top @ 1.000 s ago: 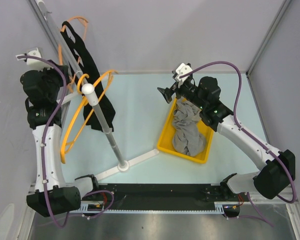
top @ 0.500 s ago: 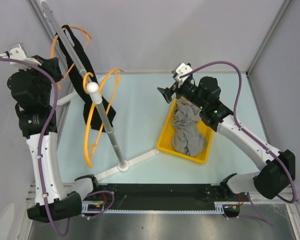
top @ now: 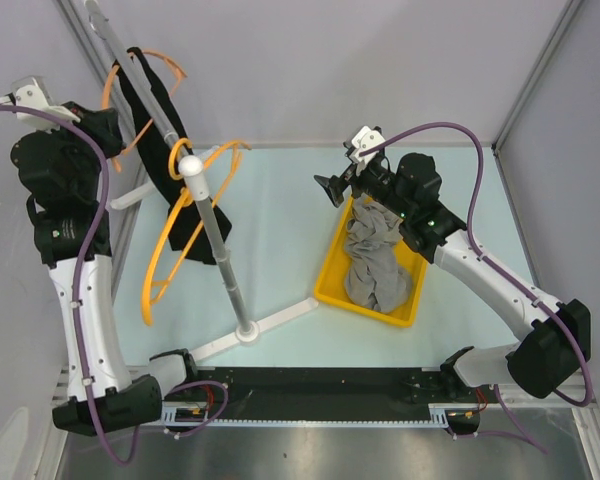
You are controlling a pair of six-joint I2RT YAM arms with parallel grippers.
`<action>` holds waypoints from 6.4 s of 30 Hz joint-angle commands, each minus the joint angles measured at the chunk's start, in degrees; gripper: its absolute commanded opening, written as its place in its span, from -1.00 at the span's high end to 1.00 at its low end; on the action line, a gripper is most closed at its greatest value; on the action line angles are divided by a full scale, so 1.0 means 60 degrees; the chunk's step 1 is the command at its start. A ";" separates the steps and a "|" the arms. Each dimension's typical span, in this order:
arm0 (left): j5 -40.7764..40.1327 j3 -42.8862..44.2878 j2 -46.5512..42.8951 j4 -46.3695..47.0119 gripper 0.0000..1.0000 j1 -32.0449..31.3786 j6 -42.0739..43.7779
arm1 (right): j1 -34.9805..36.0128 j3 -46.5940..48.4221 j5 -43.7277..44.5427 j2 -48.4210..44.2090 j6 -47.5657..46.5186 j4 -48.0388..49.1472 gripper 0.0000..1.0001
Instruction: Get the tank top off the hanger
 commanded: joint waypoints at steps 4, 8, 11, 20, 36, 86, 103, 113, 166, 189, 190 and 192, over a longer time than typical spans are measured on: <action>-0.0036 0.1152 0.0101 0.2458 1.00 0.0102 -0.1172 | -0.0009 0.0289 -0.0033 -0.0150 0.0055 0.0368 -0.99; 0.0505 0.1358 0.0263 0.2998 1.00 0.0131 -0.0999 | -0.0009 0.0289 -0.0033 -0.0180 0.0055 0.0382 -0.99; 0.1471 0.1415 0.0146 0.3193 1.00 0.0145 0.0095 | -0.0009 0.0290 -0.0004 -0.0194 0.0040 0.0353 -0.99; 0.1606 -0.1115 -0.1683 0.4201 1.00 0.0131 0.3103 | 0.0035 0.0495 -0.0282 0.0040 0.0187 0.0324 -0.99; -0.1984 -0.1777 -0.3223 0.1394 1.00 0.0131 0.2183 | 0.0298 0.0685 -0.0239 0.0553 0.0070 0.0060 -0.99; 0.8255 -1.2499 -0.3268 1.1423 1.00 0.1860 -0.6562 | -0.0844 -0.0618 0.0392 0.1299 0.7332 -0.0307 -0.96; 0.8490 -1.2880 -0.4850 1.0545 1.00 0.1025 -0.6504 | 0.0225 0.0099 0.1841 0.2896 0.7775 -0.0555 0.00; 0.7378 -1.3611 -0.4864 1.1289 1.00 0.0995 -0.7219 | -0.0198 -0.0617 0.4670 0.1874 0.9102 -0.1830 0.96; 0.8064 -1.2237 -0.3165 1.3533 1.00 -0.0133 -0.7295 | -0.3757 -0.2201 -0.4745 0.0626 0.6489 0.0719 -0.86; 0.8930 -1.1460 -0.1685 1.5411 1.00 -0.0426 -0.8702 | -0.2867 -0.1922 -0.7037 0.1740 0.4361 0.0821 0.87; 0.8784 -1.1416 -0.1686 1.4785 0.94 -0.0426 -0.8615 | -0.2851 -0.1951 -0.6702 0.1565 0.4463 0.0880 1.00; 0.8345 -1.1256 -0.1773 1.4050 0.53 -0.0411 -0.8191 | -0.2851 -0.2185 -0.6028 0.1228 0.4639 0.0967 1.00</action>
